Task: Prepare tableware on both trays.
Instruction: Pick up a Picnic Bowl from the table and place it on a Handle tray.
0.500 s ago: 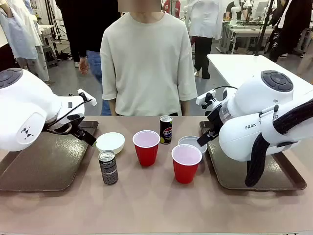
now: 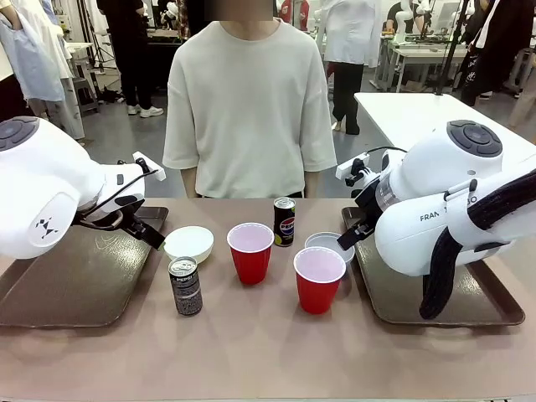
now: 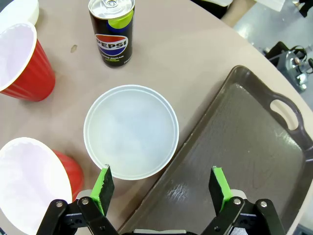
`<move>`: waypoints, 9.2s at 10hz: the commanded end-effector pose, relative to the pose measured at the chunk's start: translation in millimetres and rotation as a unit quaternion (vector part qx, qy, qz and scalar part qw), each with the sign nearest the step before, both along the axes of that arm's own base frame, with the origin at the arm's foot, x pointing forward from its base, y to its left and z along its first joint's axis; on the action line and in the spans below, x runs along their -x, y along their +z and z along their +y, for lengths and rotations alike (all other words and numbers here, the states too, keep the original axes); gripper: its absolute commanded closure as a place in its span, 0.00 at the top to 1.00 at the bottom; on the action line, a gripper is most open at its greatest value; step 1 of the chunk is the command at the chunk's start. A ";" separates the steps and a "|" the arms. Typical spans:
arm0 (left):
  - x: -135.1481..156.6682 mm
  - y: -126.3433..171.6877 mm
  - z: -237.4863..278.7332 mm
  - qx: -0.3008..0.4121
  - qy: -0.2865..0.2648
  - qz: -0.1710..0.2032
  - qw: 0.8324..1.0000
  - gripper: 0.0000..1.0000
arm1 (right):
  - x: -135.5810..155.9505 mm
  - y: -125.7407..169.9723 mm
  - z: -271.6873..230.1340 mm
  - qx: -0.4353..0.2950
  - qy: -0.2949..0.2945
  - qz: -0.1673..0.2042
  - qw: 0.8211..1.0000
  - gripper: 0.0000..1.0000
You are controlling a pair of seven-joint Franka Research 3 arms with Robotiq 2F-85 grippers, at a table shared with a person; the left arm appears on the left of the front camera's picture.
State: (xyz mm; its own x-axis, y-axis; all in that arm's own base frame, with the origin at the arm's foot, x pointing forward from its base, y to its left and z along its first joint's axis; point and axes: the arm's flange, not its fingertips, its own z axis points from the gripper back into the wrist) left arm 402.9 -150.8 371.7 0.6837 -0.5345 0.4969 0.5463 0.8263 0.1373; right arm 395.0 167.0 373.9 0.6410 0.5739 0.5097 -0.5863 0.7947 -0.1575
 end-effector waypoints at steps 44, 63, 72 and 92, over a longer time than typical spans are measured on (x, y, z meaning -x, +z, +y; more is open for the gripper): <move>79.5 98.7 207.6 0.465 -0.103 0.207 0.855 1.00 | 102.8 103.5 -253.3 -0.482 -0.058 0.221 0.846 1.00; -38.0 69.2 -3.5 -0.053 0.036 0.080 0.995 1.00 | 102.8 103.5 -253.3 -0.482 -0.058 0.221 0.846 1.00; -73.5 13.0 -44.7 -0.042 0.007 0.150 0.988 1.00 | 102.8 103.5 -253.3 -0.482 -0.058 0.221 0.846 1.00; -43.0 113.6 -21.2 -0.027 0.165 0.117 0.979 0.00 | 102.8 103.5 -253.3 -0.482 -0.058 0.221 0.846 1.00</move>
